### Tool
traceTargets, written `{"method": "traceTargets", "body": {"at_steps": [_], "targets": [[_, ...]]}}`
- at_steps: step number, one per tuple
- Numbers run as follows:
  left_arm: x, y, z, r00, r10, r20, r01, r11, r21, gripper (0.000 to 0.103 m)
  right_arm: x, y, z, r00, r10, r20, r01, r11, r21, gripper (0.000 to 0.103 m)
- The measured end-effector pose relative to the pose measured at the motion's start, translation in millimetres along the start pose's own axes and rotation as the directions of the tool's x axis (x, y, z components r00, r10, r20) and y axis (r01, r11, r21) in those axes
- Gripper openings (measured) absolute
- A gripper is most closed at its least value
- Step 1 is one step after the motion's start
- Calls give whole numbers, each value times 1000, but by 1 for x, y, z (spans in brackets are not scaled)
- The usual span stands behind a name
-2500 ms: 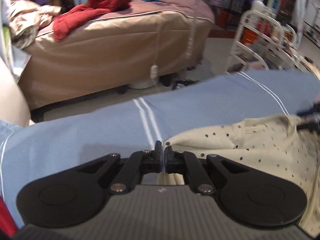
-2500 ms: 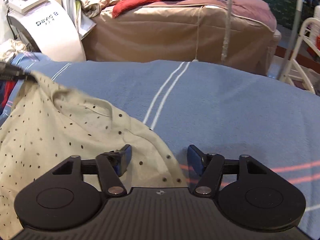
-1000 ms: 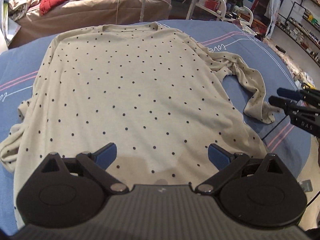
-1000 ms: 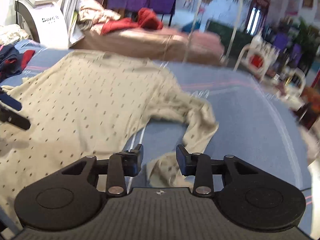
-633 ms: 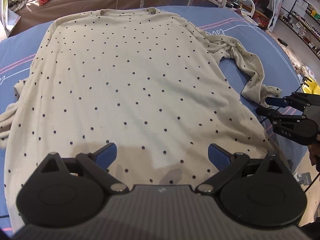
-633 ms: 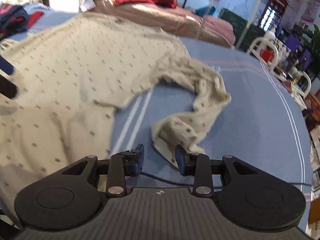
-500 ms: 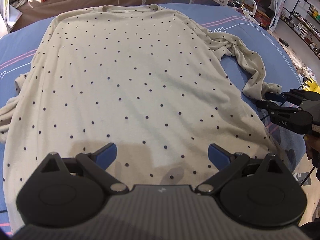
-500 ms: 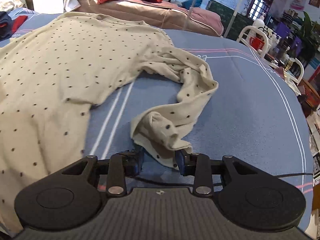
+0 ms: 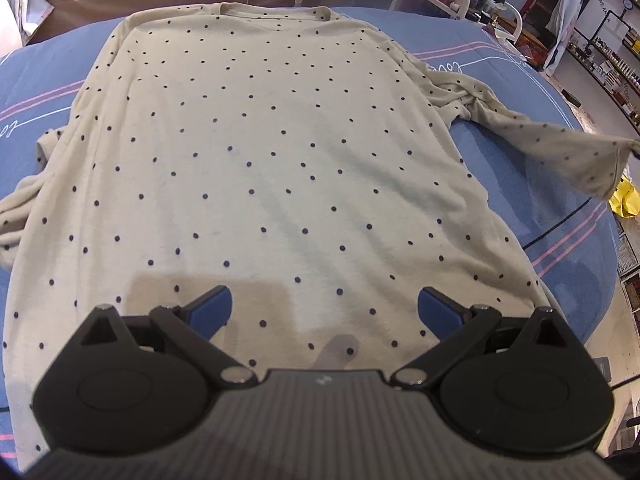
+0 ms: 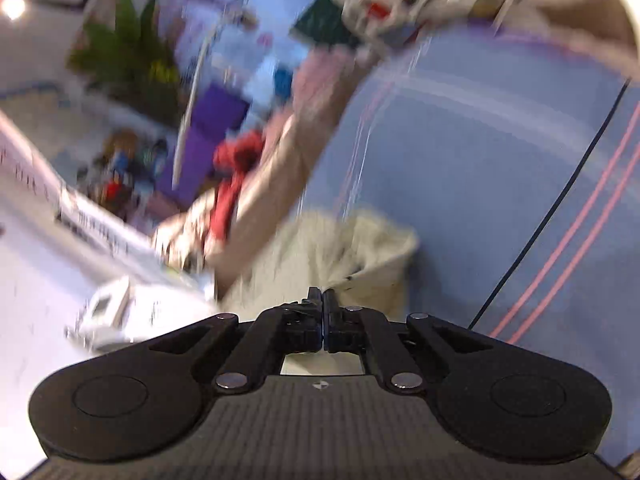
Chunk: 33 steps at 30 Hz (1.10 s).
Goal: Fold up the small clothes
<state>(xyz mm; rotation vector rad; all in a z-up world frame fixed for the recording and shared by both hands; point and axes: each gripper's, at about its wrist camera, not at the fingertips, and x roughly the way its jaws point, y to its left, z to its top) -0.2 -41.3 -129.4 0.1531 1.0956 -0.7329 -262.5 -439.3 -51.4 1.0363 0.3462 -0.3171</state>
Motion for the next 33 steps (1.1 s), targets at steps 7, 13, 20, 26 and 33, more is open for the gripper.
{"method": "traceTargets", "body": {"at_steps": [7, 13, 20, 26, 33], "targets": [[15, -11, -1, 999, -20, -50, 21, 1000, 13, 102, -35, -16, 40, 989, -125, 77, 124, 992, 21, 1], [15, -17, -7, 998, -18, -64, 22, 998, 64, 102, 30, 9, 15, 993, 54, -105, -44, 994, 102, 1], [-4, 12, -12, 999, -12, -32, 11, 1000, -27, 102, 178, 149, -43, 858, 318, -402, -307, 947, 94, 1], [-32, 47, -28, 999, 45, -10, -46, 992, -119, 102, 305, 270, -128, 733, 370, -572, -428, 903, 35, 2], [-51, 86, -47, 994, 103, -25, -106, 972, -211, 102, 385, 265, -198, 803, 133, -581, -278, 946, -168, 39]]}}
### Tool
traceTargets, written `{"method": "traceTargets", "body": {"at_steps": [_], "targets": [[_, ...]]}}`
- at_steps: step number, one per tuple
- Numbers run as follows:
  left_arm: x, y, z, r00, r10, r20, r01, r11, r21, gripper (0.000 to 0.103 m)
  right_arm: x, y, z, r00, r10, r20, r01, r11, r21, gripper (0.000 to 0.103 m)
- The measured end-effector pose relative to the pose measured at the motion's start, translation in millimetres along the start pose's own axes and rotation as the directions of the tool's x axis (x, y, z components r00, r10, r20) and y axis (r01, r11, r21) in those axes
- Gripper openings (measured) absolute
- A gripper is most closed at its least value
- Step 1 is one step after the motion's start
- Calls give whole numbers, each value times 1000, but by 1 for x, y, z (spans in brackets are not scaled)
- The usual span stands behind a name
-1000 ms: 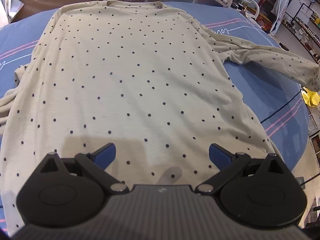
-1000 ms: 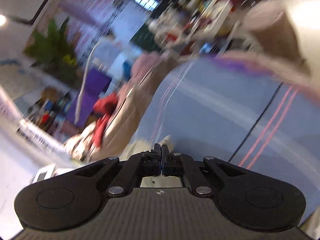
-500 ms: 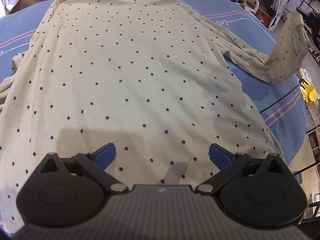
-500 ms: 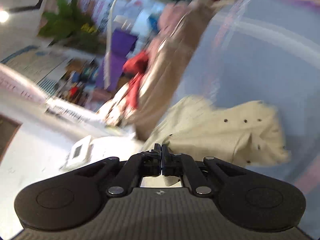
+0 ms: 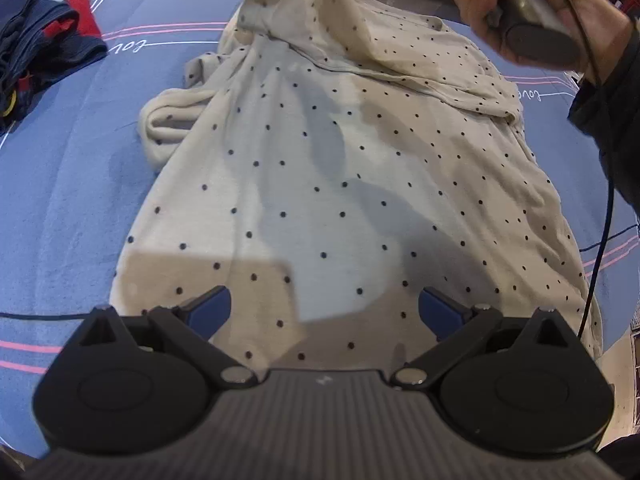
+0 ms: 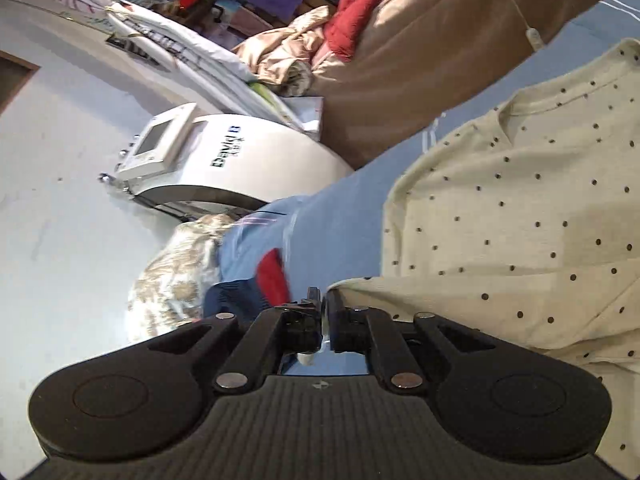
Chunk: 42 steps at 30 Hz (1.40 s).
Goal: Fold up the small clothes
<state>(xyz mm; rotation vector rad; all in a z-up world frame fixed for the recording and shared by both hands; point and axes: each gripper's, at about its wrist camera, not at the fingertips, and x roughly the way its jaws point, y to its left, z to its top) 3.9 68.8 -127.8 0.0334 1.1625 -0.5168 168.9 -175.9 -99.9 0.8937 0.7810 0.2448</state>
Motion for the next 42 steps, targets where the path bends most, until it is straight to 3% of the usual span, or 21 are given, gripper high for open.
{"method": "traceTargets", "body": {"at_steps": [1, 2, 3, 6, 8, 11, 13, 15, 17, 18, 21, 25, 26, 27, 28, 35, 37, 38, 40, 41, 42], "targets": [[-1, 3, 0, 1000, 3, 1, -3, 1000, -7, 102, -1, -8, 0, 999, -52, 6, 52, 999, -7, 55], [-2, 6, -1, 1000, 3, 1, -3, 1000, -15, 102, -8, -15, -3, 996, -93, 13, 93, 996, -14, 93], [-2, 9, -2, 1000, 2, 2, -2, 1000, -20, 102, -18, -21, -6, 994, -106, 29, 106, 994, -24, 103], [4, 12, 2, 1000, -4, -2, 4, 1000, -23, 103, -54, -35, -6, 990, -105, 97, 112, 991, -70, 103], [9, 8, 5, 1000, -15, 2, 15, 1000, -16, 103, -88, -40, -7, 974, -159, 161, 182, 973, -142, 103], [15, -2, 11, 999, -35, 19, 35, 999, -1, 103, -138, -54, -15, 914, -310, 262, 376, 890, -257, 103], [20, -9, 14, 999, -47, 15, 47, 999, 12, 103, -159, -72, -24, 863, -421, 279, 496, 813, -306, 103], [24, -17, 15, 999, -51, 6, 51, 998, 24, 103, -170, -96, -35, 835, -490, 251, 550, 769, -326, 103], [28, -25, 15, 999, -51, -8, 52, 998, 39, 103, -177, -119, -45, 818, -528, 226, 575, 758, -309, 103], [30, -28, 15, 999, -51, -13, 52, 998, 46, 103, -178, -128, -50, 821, -530, 212, 571, 767, -294, 98], [29, -33, 12, 998, -55, -22, 56, 997, 59, 103, -174, -139, -61, 859, -467, 209, 510, 813, -280, 88], [27, -34, 10, 999, -42, -29, 44, 997, 60, 103, -151, -136, -63, 846, -486, 221, 532, 794, -293, 80], [27, -34, 10, 999, -38, -30, 40, 997, 60, 103, -149, -136, -64, 845, -488, 220, 534, 796, -285, 59], [26, -33, 9, 999, -36, -30, 37, 998, 59, 103, -150, -135, -64, 852, -472, 229, 522, 807, -278, 19], [24, -32, 9, 999, -35, -29, 36, 998, 58, 103, -152, -135, -65, 852, -468, 235, 519, 811, -268, 11], [22, -20, 9, 1000, -16, -26, 17, 999, 43, 103, -197, -170, -58, 781, -549, 299, 603, 788, -128, 9], [21, -14, 9, 1000, -10, -23, 11, 999, 34, 103, -198, -178, -58, 795, -542, 272, 586, 802, -116, 10], [21, -11, 9, 1000, -6, -19, 6, 1000, 25, 103, -198, -177, -59, 802, -531, 275, 575, 810, -115, 12], [18, -3, 11, 1000, 2, 5, -2, 1000, 7, 103, -200, -172, -60, 801, -527, 284, 573, 812, -112, 29], [14, 3, 12, 1000, 11, 28, -11, 1000, -5, 103, -202, -168, -60, 785, -547, 293, 593, 799, -98, 50], [9, 9, 14, 998, 23, 55, -22, 1000, -20, 103, -205, -163, -62, 762, -568, 311, 617, 783, -84, 82]]}}
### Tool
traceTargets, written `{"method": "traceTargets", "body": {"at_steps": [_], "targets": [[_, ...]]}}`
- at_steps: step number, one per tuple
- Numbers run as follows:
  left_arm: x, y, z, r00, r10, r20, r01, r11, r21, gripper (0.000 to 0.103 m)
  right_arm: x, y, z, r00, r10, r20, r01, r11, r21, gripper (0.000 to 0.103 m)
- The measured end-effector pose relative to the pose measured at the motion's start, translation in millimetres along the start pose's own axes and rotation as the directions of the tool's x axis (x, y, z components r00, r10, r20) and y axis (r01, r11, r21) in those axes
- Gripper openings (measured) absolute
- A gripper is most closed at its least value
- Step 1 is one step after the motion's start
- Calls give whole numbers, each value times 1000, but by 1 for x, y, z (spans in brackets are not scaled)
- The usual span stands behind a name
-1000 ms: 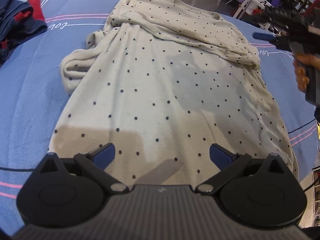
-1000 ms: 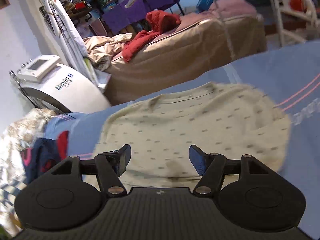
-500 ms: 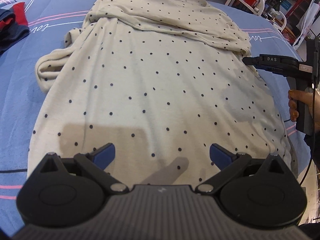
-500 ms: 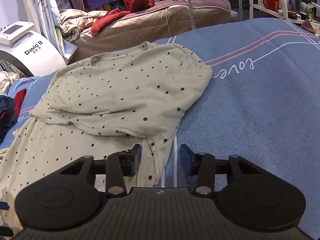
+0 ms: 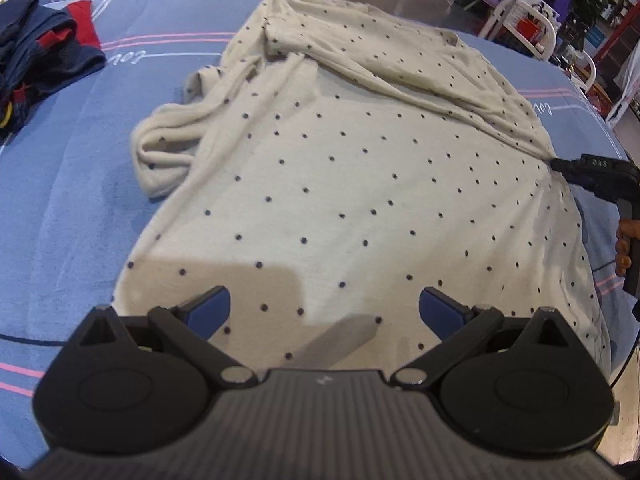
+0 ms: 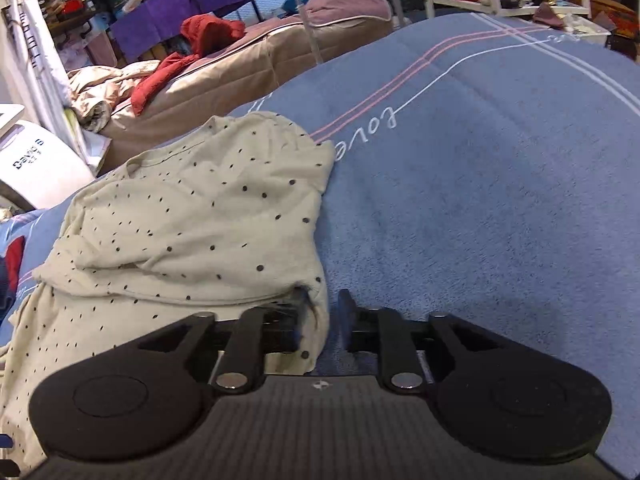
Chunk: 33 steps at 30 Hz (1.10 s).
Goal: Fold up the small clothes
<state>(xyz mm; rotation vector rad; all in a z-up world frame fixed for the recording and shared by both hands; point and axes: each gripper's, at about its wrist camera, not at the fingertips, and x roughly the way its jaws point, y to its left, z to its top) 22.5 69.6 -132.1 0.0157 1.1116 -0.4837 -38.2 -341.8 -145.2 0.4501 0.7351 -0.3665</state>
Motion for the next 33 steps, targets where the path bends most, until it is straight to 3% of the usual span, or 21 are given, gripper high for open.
{"method": "traceTargets", "body": {"at_steps": [1, 2, 7, 8, 10, 12, 15, 17, 19, 22, 24, 26, 29, 33], "targets": [[-5, 7, 3, 1000, 15, 25, -15, 1000, -16, 103, -7, 3, 0, 1000, -13, 24, 13, 1000, -4, 96], [-10, 17, 8, 998, 38, 52, -36, 999, -37, 103, -17, 5, -1, 998, -15, 56, 16, 1000, -16, 103], [-21, 74, 27, 969, 199, 148, -176, 972, -153, 102, -54, 24, -13, 992, 72, 104, -64, 994, -85, 103], [-18, 87, 30, 969, 205, 136, -178, 966, -185, 100, -59, 26, -17, 991, 94, 97, -85, 992, -88, 103], [-11, 103, 36, 981, 151, 121, -118, 964, -239, 79, -66, 33, -24, 991, 105, 86, -97, 991, -94, 103], [-3, 108, 40, 986, 107, 129, -72, 965, -254, 71, -69, 37, -30, 991, 118, 70, -111, 989, -94, 103], [15, 101, 50, 984, 116, 135, -79, 965, -251, 65, -72, 46, -37, 989, 139, 42, -134, 986, -94, 103], [26, 98, 56, 986, 79, 148, -38, 964, -263, 50, -73, 50, -41, 989, 146, 30, -142, 986, -89, 103], [39, 95, 58, 989, 60, 136, -20, 961, -275, 8, -74, 54, -44, 985, 170, 18, -168, 983, -77, 103], [44, 101, 57, 988, 55, 142, -6, 946, -325, 8, -77, 63, -50, 981, 194, 5, -193, 978, -79, 103], [36, 117, 56, 987, 36, 156, 28, 921, -389, 8, -78, 67, -53, 979, 205, -4, -205, 975, -84, 103], [23, 140, 60, 980, 89, 176, 0, 892, -453, 8, -75, 70, -57, 975, 221, -24, -222, 971, -85, 103], [-7, 171, 75, 950, 220, 219, -92, 872, -480, 7, -71, 75, -62, 970, 237, -46, -240, 968, -78, 103], [-44, 197, 96, 914, 295, 279, -124, 858, -499, 7, -65, 81, -68, 965, 256, -64, -259, 964, -59, 103]]}}
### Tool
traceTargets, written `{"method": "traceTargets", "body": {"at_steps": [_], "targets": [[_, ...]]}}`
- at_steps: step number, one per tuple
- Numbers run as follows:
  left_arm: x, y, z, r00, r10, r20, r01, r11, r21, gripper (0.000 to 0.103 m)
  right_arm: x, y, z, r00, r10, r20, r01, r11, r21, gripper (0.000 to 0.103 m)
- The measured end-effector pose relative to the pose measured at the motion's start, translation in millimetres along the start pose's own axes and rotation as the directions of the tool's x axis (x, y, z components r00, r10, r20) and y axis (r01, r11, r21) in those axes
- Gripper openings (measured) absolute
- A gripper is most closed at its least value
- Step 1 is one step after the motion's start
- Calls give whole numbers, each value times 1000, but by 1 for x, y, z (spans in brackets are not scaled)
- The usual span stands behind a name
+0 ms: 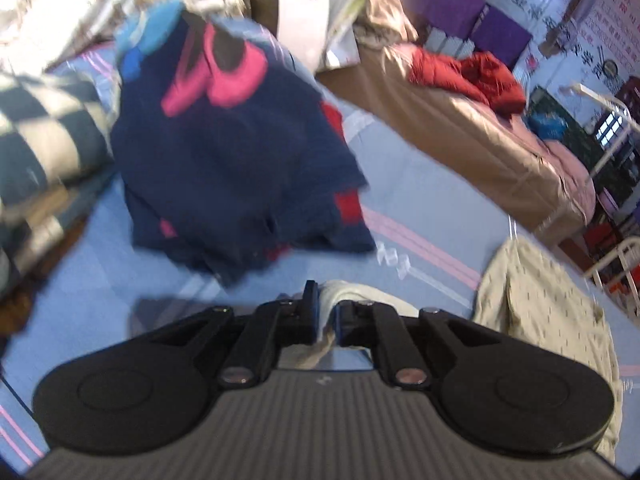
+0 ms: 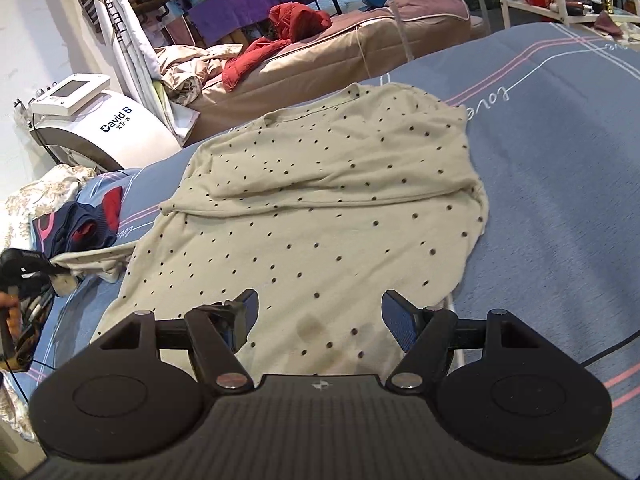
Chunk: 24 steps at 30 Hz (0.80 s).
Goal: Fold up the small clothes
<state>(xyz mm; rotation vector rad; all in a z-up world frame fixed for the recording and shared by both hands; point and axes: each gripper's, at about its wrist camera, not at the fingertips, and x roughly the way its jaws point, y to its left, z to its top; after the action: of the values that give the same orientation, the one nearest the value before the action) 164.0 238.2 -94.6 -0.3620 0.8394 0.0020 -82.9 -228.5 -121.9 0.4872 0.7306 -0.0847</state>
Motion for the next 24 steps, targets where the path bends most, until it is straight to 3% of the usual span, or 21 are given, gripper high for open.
{"method": "traceTargets", "body": {"at_steps": [5, 10, 15, 20, 24], "targets": [[-24, 20, 36, 987, 107, 119, -111, 993, 33, 7, 0, 2, -5, 1000, 20, -13, -20, 999, 25, 103], [-51, 62, 42, 975, 166, 145, -161, 986, -48, 7, -1, -8, -11, 1000, 11, -28, -10, 999, 48, 103], [-59, 72, 42, 977, 169, 130, -167, 986, -28, 8, 7, -14, -16, 998, 25, -63, -19, 995, 94, 103], [-48, 29, 51, 977, 152, 151, -162, 985, 54, 8, 5, -9, -18, 997, 56, -57, -51, 994, 98, 103], [-40, -58, 62, 982, 25, 188, -63, 978, 199, 8, -1, -12, -21, 998, 53, -47, -48, 993, 108, 103]]}}
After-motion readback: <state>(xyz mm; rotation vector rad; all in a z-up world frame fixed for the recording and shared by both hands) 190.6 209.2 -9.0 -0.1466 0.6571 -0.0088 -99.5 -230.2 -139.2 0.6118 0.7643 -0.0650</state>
